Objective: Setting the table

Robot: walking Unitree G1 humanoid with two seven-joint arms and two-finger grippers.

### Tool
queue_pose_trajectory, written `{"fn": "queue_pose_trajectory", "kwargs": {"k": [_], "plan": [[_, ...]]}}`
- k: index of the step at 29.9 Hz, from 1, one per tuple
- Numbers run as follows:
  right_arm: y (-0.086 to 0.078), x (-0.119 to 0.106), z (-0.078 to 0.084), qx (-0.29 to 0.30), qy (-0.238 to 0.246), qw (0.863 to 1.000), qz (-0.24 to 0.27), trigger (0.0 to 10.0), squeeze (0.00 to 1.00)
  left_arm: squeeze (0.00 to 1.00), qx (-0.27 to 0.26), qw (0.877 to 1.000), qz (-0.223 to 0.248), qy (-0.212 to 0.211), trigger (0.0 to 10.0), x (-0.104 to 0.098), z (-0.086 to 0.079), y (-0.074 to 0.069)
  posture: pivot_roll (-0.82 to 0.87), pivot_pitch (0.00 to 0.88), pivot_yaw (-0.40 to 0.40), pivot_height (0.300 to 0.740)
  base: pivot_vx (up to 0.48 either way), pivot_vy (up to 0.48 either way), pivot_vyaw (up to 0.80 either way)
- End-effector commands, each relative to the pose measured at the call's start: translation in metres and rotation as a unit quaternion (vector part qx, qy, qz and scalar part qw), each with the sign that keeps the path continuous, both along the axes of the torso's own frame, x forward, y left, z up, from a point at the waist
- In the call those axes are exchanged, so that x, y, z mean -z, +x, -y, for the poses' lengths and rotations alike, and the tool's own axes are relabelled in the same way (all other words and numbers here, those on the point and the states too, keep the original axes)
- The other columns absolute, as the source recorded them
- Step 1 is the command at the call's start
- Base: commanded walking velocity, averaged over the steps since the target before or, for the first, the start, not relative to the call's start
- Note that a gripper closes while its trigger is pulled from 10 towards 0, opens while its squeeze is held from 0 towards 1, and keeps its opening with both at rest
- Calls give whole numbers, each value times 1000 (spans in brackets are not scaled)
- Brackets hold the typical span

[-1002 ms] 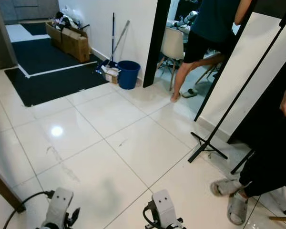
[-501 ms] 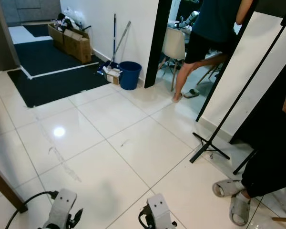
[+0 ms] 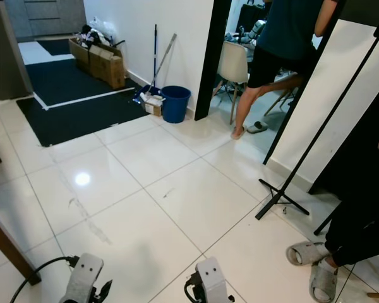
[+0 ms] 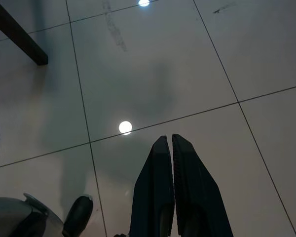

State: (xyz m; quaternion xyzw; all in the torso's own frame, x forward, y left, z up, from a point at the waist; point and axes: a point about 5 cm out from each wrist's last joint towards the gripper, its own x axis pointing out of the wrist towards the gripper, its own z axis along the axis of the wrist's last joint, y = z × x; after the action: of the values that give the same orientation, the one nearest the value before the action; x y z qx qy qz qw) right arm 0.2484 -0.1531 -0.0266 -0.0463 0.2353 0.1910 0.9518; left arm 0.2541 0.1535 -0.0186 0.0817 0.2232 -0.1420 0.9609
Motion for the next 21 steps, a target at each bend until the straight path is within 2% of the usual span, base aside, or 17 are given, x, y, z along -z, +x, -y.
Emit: {"fn": "queue_pose_trajectory", "kwargs": {"k": [1,9,21], "plan": [[-5,4,4,1,-5,1000,-12,10000,0,0,2,1000,-3,-3,10000,3,1,-4,46,5,3,740,0,0,0],[-3,3,2,-13,-15,1000,-11,10000,0,0,-11,1000,-6,-3,10000,4,-1,-4,50,0,-1,740,0,0,0],[-2,3,1,-4,-8,1000,-10,10000,0,0,1,1000,-2,5,10000,2,0,-2,49,0,9,740,0,0,0]]}}
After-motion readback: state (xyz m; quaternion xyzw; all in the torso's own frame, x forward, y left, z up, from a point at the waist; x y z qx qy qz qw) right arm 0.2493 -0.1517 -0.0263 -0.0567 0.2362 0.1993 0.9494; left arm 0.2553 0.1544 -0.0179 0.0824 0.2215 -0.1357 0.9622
